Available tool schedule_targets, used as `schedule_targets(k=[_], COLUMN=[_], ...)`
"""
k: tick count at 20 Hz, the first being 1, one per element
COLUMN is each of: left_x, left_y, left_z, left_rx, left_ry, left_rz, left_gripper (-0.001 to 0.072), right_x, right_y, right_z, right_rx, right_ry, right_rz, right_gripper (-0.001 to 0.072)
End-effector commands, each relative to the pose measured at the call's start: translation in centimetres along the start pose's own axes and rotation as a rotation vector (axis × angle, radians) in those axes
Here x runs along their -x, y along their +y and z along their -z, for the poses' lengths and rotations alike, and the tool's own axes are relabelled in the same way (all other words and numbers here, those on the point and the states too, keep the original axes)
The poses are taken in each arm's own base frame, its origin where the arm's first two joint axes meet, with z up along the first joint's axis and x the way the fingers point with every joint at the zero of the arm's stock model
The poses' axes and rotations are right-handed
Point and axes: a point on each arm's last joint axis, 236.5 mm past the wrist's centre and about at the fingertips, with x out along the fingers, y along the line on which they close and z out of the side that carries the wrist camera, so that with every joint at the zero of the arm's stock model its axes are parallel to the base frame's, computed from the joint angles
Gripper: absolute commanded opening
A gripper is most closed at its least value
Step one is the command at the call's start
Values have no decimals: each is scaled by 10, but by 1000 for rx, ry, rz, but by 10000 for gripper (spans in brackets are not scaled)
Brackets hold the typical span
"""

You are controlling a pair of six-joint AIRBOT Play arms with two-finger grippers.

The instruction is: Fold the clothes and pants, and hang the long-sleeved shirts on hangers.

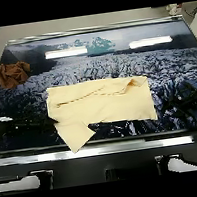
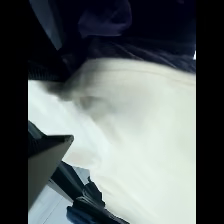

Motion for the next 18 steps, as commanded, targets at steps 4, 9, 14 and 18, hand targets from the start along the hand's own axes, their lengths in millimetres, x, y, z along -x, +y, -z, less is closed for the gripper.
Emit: schedule_targets(k=[4, 9, 14, 18], left_x=[-8, 0, 8, 9], left_y=[-7, -16, -25, -29], left_z=[-6, -8, -8, -2], left_rx=[-31, -65, -95, -101], left_ry=[-19, -44, -66, -44], left_rz=[10, 11, 14, 26], left_gripper=[22, 22, 22, 22], right_x=[-15, -59, -71, -74], right_y=[-8, -9, 10, 18], right_z=[6, 5, -16, -28], right_rx=[-25, -100, -150, -225], right_ry=[16, -28, -108, -136], right_rz=[7, -68, -190, -249], right_gripper=[603, 603, 600, 463])
